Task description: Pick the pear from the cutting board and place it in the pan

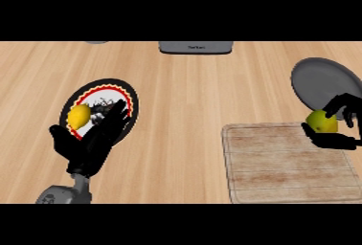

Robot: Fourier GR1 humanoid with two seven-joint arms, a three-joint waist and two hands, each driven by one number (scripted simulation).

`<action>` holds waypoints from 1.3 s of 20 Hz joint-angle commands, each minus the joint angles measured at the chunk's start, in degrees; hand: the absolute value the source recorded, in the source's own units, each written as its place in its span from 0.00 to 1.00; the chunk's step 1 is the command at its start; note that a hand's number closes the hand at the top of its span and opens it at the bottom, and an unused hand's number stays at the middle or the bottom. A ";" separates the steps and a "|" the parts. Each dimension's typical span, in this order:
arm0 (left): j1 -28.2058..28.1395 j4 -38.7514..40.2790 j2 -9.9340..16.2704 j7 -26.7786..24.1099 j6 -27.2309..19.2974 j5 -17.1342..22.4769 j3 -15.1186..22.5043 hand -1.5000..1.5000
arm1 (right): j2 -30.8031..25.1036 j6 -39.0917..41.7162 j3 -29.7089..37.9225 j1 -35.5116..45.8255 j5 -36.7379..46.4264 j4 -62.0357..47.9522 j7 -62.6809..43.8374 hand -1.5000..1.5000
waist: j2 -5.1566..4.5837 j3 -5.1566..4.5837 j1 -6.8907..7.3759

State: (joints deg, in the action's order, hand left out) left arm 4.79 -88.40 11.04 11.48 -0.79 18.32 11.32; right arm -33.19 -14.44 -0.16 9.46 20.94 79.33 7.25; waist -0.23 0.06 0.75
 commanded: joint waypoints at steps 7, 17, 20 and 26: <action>0.09 -0.29 -0.38 -0.56 1.70 -0.92 0.18 0.50 | 3.61 -14.61 10.17 19.01 2.95 -35.84 15.47 1.00 | -0.58 0.15 1.93; 0.46 -0.94 -2.92 -0.08 0.35 -2.82 2.62 0.50 | -1.06 -16.24 19.35 29.37 -1.66 -56.38 29.10 1.00 | -1.83 0.48 3.86; 2.45 0.11 -3.59 0.18 0.02 -3.10 2.45 0.50 | -1.72 -16.77 19.44 33.46 -0.58 -61.10 28.26 1.00 | -1.85 0.39 4.07; 4.71 -0.31 -2.55 1.14 1.41 -2.64 1.97 0.50 | -5.62 -13.33 13.94 33.26 6.35 -69.85 20.43 0.00 | -2.65 0.40 5.87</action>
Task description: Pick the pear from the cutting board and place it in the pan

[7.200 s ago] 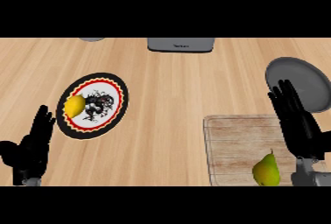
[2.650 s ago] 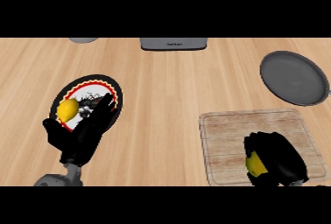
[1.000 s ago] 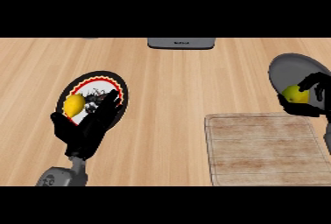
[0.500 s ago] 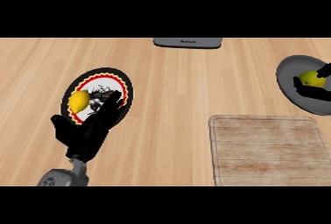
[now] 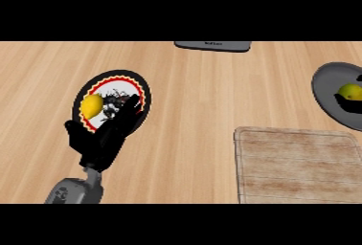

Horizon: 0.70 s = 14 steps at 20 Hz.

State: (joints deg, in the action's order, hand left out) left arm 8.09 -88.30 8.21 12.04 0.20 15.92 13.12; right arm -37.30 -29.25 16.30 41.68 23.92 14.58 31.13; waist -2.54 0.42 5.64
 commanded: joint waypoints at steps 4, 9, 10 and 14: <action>1.37 0.31 -0.62 0.66 0.02 -0.43 0.64 0.50 | -1.36 6.33 -1.66 3.11 2.31 -6.42 -2.80 0.00 | -0.47 0.25 0.96; -0.34 -0.29 0.18 0.15 0.61 0.44 -0.46 0.50 | 0.46 13.19 6.26 3.04 -6.35 -4.48 6.00 0.00 | 0.35 0.39 -0.72; -1.08 0.69 -0.33 -0.56 0.56 -0.23 0.38 0.50 | -0.04 15.56 7.54 5.00 -7.75 -4.29 5.51 0.00 | 0.30 0.33 -0.62; -0.85 -0.50 -0.30 -0.38 0.08 0.21 -0.52 0.50 | -0.75 20.52 12.35 3.78 -12.61 -5.92 6.88 0.00 | 0.08 0.38 -0.53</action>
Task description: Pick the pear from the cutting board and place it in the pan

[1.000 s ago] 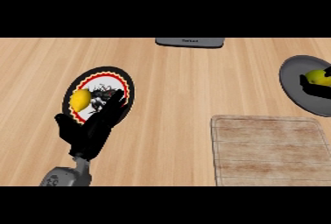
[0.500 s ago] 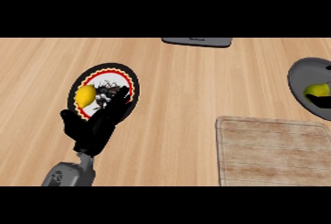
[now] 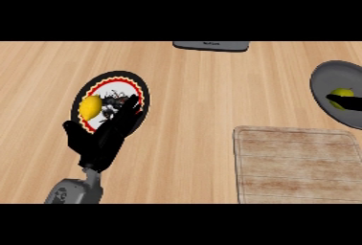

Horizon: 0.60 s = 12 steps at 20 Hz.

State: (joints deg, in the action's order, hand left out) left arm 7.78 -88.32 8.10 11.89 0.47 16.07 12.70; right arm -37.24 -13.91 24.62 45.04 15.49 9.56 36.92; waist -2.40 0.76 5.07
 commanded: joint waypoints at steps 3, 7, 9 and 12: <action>0.57 -0.29 0.40 0.39 0.17 0.22 -0.66 0.50 | -3.24 12.74 5.32 0.69 -5.66 -2.64 -0.91 0.00 | -0.18 -0.01 -0.27; -0.51 0.45 0.00 -0.13 0.13 0.00 -0.37 0.50 | -7.21 23.22 4.90 -2.44 -5.41 -3.71 0.17 0.00 | -0.01 -0.04 -1.06; 0.99 0.07 0.36 0.81 -0.45 0.29 -1.52 0.50 | -7.52 27.12 5.12 -3.92 -5.73 -3.53 2.65 0.00 | 0.04 0.04 -1.28; -0.80 0.33 0.12 -0.63 -0.52 -0.17 -1.29 0.50 | -10.01 33.28 4.75 -6.52 -5.42 -3.53 4.78 0.00 | 0.27 0.00 -1.37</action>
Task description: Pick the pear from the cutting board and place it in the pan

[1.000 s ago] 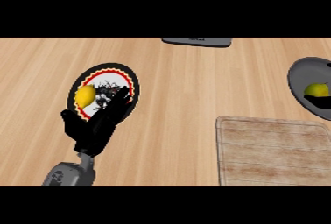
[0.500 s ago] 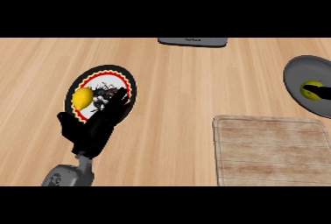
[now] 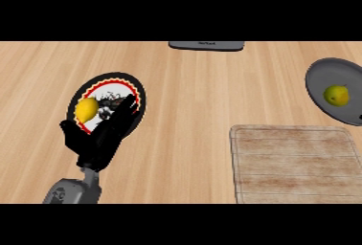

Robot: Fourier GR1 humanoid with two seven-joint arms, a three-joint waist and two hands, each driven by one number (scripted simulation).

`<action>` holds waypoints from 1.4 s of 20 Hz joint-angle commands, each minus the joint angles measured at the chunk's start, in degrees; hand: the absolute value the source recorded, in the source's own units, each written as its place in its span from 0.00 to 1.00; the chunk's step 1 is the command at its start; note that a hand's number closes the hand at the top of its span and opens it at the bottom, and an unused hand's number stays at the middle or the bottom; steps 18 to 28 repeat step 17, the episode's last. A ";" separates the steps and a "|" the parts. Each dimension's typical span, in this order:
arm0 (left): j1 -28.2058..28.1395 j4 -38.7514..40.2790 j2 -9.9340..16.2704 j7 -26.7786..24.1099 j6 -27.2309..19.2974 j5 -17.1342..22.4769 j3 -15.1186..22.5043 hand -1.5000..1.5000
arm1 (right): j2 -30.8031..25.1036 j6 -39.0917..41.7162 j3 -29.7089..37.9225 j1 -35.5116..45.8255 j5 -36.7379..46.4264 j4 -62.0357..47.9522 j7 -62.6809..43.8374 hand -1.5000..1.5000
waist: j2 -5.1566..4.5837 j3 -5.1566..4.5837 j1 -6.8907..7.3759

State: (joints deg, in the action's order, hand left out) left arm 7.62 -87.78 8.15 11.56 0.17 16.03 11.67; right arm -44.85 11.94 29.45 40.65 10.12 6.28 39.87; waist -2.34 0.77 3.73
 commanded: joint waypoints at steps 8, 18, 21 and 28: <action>-1.47 0.11 0.19 -0.62 0.85 -0.01 0.08 0.50 | -4.36 15.98 -0.27 -8.86 0.05 1.09 9.39 0.00 | 0.55 0.00 -0.98; -2.41 -0.82 0.46 -0.54 0.30 -0.57 -0.21 0.50 | -6.46 20.48 -0.96 -11.20 0.29 2.64 8.82 0.00 | 0.84 0.03 -0.77; -2.41 -0.82 0.46 -0.54 0.30 -0.57 -0.21 0.50 | -6.46 20.48 -0.96 -11.20 0.29 2.64 8.82 0.00 | 0.84 0.03 -0.77; -2.41 -0.82 0.46 -0.54 0.30 -0.57 -0.21 0.50 | -6.46 20.48 -0.96 -11.20 0.29 2.64 8.82 0.00 | 0.84 0.03 -0.77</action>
